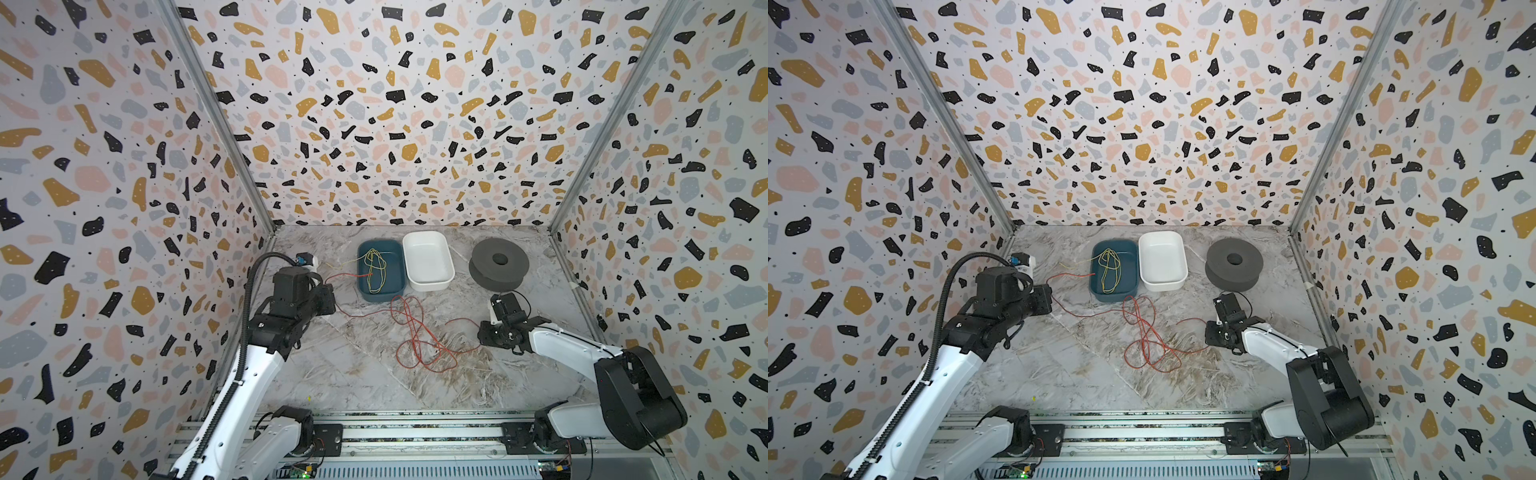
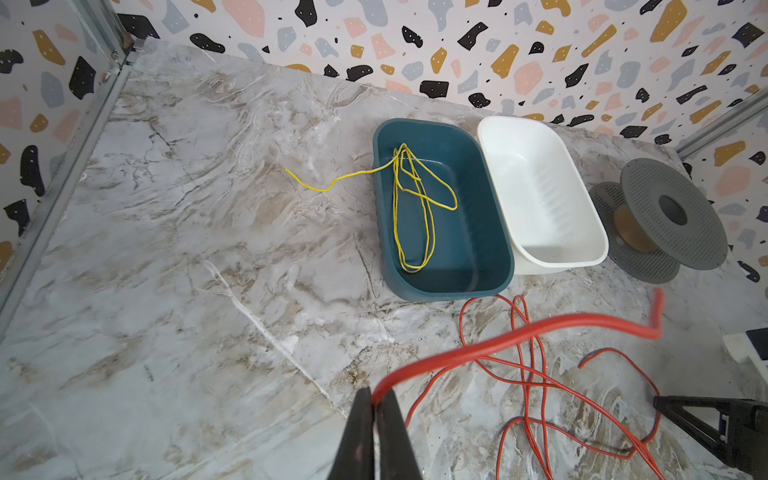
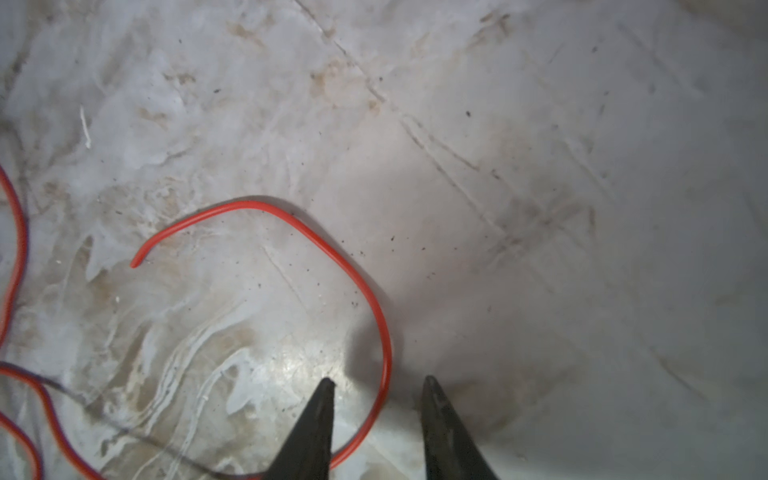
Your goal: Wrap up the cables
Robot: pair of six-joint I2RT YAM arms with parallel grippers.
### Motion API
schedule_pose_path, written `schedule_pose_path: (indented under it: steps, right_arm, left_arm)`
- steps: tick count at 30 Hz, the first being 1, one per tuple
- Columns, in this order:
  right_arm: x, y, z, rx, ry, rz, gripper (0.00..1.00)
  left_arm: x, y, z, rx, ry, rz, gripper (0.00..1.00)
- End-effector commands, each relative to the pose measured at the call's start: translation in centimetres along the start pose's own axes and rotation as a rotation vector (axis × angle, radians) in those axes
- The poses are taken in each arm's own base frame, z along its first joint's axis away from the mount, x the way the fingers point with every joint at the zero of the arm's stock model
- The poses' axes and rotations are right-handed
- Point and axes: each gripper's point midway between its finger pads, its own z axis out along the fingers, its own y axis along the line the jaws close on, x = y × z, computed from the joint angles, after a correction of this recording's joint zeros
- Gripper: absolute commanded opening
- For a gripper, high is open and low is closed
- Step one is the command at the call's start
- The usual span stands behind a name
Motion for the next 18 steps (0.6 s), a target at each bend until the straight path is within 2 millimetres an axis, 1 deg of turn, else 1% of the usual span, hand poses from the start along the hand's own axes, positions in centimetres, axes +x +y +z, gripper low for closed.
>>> schedule_pose_path:
  steps: [1,7,10,11,14,18]
  right_arm:
    - [0.1,-0.2,0.3,0.003,0.002,0.010,0.27]
    - [0.3,-1.3,1.0,0.056,0.017,0.016,0.13]
    - [-0.1,-2.3,1.1,0.068,0.014,0.041,0.02]
    - [-0.5,-2.9,1.0,0.074,0.009,0.056,0.00]
    - [-1.8,-4.7,0.4,0.094,-0.015,0.101,0.00]
    - [-5.0,-7.5,-1.5,0.115,-0.095,0.189,0.00]
  left_arm:
    - [-0.6,-0.3,-0.3,0.020,-0.037,-0.007,0.00]
    - [-0.6,-0.2,-0.4,0.018,-0.033,-0.002,0.00]
    - [-0.6,0.0,-0.6,0.006,-0.033,0.000,0.00]
    - [-0.5,0.0,-0.7,0.004,-0.031,0.000,0.00]
    - [-0.4,0.1,-0.8,0.001,-0.026,-0.006,0.00]
    - [-0.3,-0.4,-0.7,0.031,-0.017,-0.022,0.00]
